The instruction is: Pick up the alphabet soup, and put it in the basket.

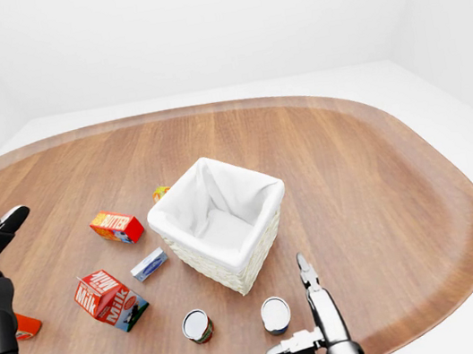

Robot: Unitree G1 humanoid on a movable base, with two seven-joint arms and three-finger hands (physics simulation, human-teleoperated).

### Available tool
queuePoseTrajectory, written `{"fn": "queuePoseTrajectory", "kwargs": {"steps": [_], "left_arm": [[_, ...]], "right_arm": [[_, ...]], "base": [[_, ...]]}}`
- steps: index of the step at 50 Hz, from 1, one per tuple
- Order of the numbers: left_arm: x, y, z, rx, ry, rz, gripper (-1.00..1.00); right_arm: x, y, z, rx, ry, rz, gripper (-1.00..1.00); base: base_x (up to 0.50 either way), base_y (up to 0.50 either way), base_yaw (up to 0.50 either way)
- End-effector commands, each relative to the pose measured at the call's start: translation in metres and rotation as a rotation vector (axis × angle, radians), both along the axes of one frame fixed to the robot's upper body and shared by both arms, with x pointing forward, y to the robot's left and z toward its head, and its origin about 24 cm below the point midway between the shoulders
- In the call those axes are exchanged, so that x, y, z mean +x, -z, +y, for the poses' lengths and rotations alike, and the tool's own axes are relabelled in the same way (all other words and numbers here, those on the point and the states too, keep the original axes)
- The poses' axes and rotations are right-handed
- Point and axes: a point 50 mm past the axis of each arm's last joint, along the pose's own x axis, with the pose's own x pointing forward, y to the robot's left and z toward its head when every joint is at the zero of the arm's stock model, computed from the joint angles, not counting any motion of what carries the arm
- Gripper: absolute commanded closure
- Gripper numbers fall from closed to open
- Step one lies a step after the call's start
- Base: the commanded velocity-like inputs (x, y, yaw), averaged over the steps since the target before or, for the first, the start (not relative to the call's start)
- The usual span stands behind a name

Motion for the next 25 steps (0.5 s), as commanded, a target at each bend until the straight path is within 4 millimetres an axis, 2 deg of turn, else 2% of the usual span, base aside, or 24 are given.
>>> {"fn": "queuePoseTrajectory", "kwargs": {"steps": [1,25], "left_arm": [[0.001,0.002,0.0,-0.003,0.004,0.008,-1.0],[0.002,0.004,-0.001,-0.003,0.011,0.016,-1.0]], "right_arm": [[0.002,0.008,0.0,-0.018,0.003,0.017,-1.0],[0.011,0.03,0.003,-0.017,-0.013,0.074,-1.0]], "base": [[0.0,0.0,0.0],[0.0,0.0,0.0]]}}
